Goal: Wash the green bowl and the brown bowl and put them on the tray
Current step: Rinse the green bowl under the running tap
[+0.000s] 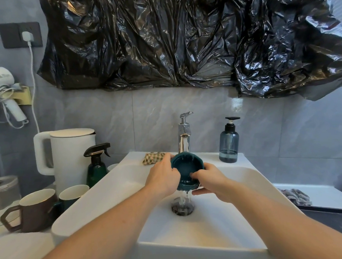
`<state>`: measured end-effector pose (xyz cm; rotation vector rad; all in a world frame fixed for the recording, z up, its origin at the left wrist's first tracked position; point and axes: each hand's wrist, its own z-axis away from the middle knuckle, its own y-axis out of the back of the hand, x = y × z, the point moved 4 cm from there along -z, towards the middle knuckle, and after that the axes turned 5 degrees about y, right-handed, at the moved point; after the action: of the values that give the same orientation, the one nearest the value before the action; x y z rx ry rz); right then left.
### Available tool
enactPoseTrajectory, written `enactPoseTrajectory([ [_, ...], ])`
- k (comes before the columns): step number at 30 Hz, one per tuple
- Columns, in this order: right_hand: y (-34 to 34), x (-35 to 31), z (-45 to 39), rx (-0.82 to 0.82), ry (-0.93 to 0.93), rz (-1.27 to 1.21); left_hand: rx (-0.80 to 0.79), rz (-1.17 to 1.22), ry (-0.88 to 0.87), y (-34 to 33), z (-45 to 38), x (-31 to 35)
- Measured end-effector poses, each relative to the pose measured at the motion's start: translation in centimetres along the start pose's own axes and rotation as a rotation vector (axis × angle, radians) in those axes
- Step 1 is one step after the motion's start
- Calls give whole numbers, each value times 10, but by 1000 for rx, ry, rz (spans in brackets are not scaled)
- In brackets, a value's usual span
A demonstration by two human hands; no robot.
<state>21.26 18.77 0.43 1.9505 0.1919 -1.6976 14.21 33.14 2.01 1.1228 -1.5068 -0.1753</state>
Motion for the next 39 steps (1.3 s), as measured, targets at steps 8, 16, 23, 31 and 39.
enactPoseTrajectory([
  [8, 6, -5, 2, 56, 82, 193, -25, -5, -19, -5, -3, -4],
  [16, 9, -1, 0, 87, -42, -5, -168, 416, 176, -7, -14, -7],
  [23, 1, -6, 9, 0, -124, -136, -232, 345, 290, -13, -14, -14],
  [31, -1, -14, 12, 14, -66, -238, -205, 363, 313, -9, -15, -15],
  [39, -3, -14, 17, -27, -117, -236, -161, 298, 249, -8, -14, -12],
])
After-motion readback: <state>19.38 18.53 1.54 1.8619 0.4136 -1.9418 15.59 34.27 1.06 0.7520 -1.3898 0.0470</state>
